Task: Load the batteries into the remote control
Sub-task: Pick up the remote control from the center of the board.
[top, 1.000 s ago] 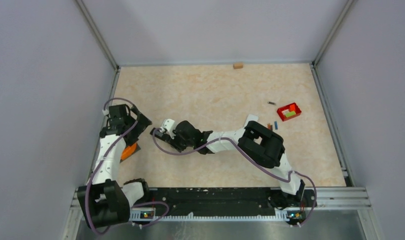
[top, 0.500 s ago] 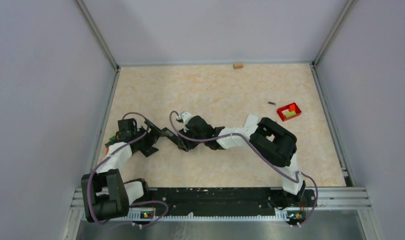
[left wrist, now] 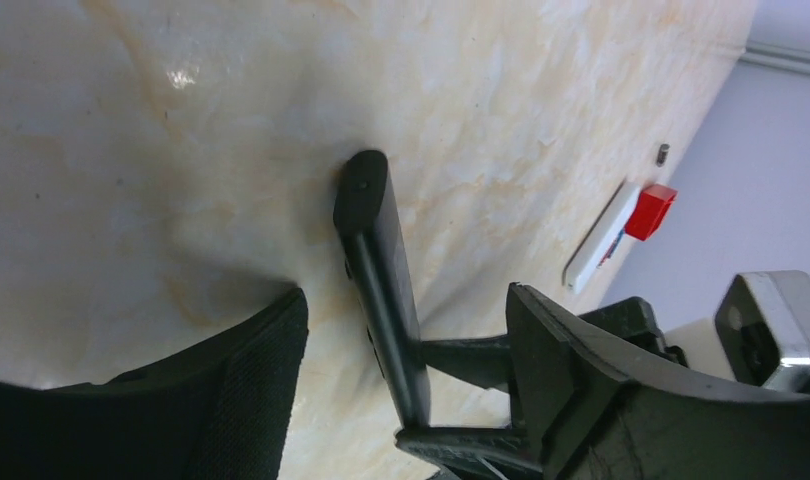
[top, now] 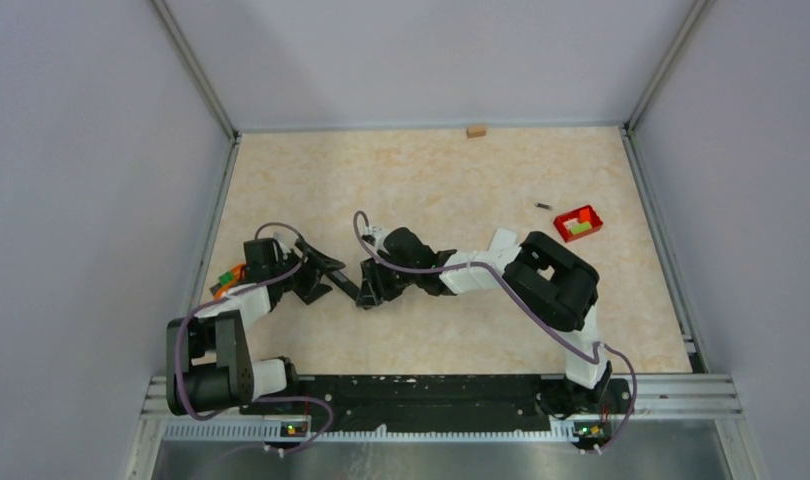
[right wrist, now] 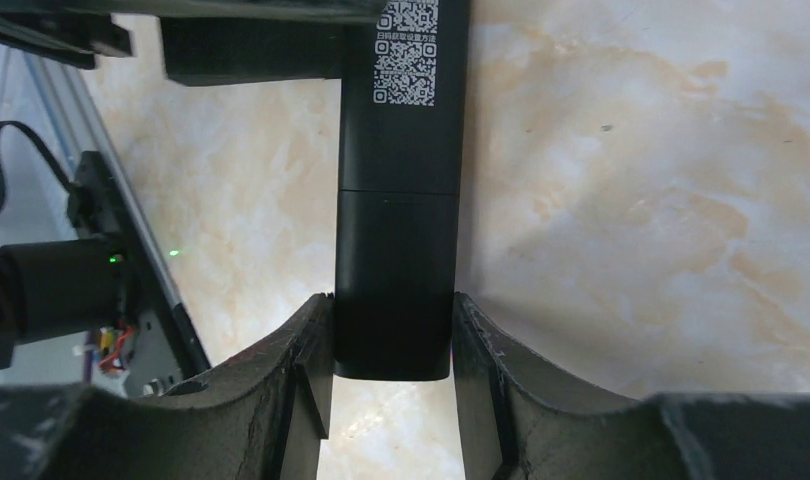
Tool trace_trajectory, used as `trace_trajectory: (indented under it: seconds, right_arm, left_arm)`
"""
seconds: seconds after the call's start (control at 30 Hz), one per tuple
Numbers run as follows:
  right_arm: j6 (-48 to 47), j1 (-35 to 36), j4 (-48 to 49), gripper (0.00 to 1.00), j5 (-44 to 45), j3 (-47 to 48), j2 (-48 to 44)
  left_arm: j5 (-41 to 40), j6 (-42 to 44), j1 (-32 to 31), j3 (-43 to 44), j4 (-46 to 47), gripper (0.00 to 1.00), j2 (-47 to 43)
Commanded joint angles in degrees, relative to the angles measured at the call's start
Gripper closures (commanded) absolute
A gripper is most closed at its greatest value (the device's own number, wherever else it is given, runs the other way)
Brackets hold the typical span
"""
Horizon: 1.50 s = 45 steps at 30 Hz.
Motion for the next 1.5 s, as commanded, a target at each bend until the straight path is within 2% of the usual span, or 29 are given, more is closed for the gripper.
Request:
trace_trajectory:
  seconds: [0.0,0.13,0.37,0.43,0.57,0.63,0.7,0.8,0.93,1.03,1.23,1.47]
  right_arm:
    - [3.68,-0.04,3.68,0.71,-6.49,-0.21,-3.01]
    - [4.62,-0.06,4.25,0.71,-6.61,-0.37,-2.53]
    - [5.43,-0.09,5.1,0.71,-6.11,0.44,-0.8]
    - [5.56,-0.06,5.4,0.71,-6.13,0.77,-0.3]
    - [5.91,-0.07,4.67,0.7,-3.83,0.72,-0.42]
    - [6.22,-0.13,4.35,0.63,-2.86,0.03,-1.56]
    - [7.02,-0.31,4.09,0.52,-2.06,-1.02,-3.57]
    - [9.89,-1.03,3.04,0.3,-1.45,-2.52,-7.92]
    - [18.88,-2.46,2.65,0.17,1.12,-5.99,-15.62]
    - [25.18,-2.68,4.49,0.13,5.1,-8.97,-22.74]
    - [42.11,-2.59,12.21,0.12,14.94,-14.48,-31.36]
    - [48.31,-2.46,11.72,0.12,22.33,-14.58,-33.18]
  left_arm:
    - [-0.96,-1.62,-0.77,-1.91,7.41,0.28,1.95]
    - [-2.08,-2.09,-1.5,-2.87,8.69,0.38,1.44]
    - [-2.88,-1.61,-2.44,-3.47,7.46,0.64,0.82]
    - [-2.22,-1.45,-2.83,-3.55,7.71,0.73,1.42]
    - [1.26,-1.43,-2.91,-3.76,9.1,1.0,3.01]
    - [2.94,-1.64,-2.86,-3.58,10.02,1.0,2.71]
    - [4.61,-2.18,-2.9,-2.9,10.83,1.0,1.51]
    - [6.46,-2.72,-2.91,-0.16,10.93,1.0,-0.48]
    - [7.47,-5.6,-2.91,4.66,12.65,1.0,-2.67]
    - [8.07,-9.09,-2.99,6.72,16.77,1.0,-3.2]
    - [10.23,-20.83,-3.66,7.15,30.81,1.0,-4.26]
    - [7.09,-27.63,-6.14,8.92,37.13,1.0,-9.16]
